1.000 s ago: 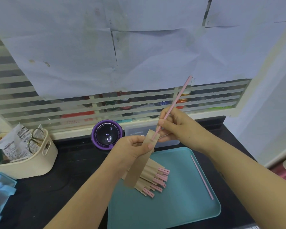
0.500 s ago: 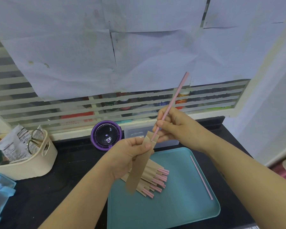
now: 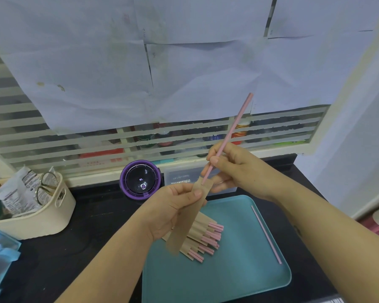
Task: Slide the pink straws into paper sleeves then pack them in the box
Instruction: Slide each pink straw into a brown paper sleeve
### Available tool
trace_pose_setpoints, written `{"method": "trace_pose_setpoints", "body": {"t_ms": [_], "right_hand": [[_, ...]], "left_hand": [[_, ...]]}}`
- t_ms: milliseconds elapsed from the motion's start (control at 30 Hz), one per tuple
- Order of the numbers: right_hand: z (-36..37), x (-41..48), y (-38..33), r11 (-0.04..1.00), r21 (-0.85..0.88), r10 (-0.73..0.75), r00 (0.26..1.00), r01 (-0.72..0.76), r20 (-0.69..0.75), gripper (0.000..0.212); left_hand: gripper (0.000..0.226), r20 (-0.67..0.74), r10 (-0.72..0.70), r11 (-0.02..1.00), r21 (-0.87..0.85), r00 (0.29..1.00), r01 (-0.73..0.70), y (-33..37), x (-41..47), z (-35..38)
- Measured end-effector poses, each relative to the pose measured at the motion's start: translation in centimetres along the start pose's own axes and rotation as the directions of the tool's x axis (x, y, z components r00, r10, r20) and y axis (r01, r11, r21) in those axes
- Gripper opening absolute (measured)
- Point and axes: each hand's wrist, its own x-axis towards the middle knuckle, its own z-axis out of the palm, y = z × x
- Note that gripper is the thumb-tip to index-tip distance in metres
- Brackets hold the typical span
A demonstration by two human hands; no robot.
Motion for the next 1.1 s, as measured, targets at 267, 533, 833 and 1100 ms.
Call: {"method": "trace_pose_setpoints", "body": {"t_ms": [267, 533, 833, 1100], "right_hand": [[0.41, -0.15, 0.19, 1.000, -0.012, -0.012, 1.000, 0.012, 0.020, 0.007], [0.53, -0.37, -0.01, 0.999, -0.014, -0.035, 0.999, 0.035, 0.013, 0.007], [0.38, -0.61, -0.10, 0.999, 0.050, -0.021, 1.000, 0.020, 0.014, 0.007], [0.02, -0.58, -0.35, 1.000, -0.002, -0.019, 0.999, 0.019, 0.026, 0.008]], "left_hand": [[0.027, -0.018, 0.002, 1.000, -0.026, 1.000, -0.003, -0.12, -0.06, -0.06], [0.022, -0.043, -0.005, 0.996, -0.088, 0.999, 0.001, -0.14, 0.07, 0.21], [0.040, -0.056, -0.018, 0.994, -0.106, 0.998, 0.012, -0.07, 0.00, 0.27], [0.038, -0.064, -0.004, 0.997, -0.078, 0.998, -0.001, 0.11, -0.07, 0.40]]}}
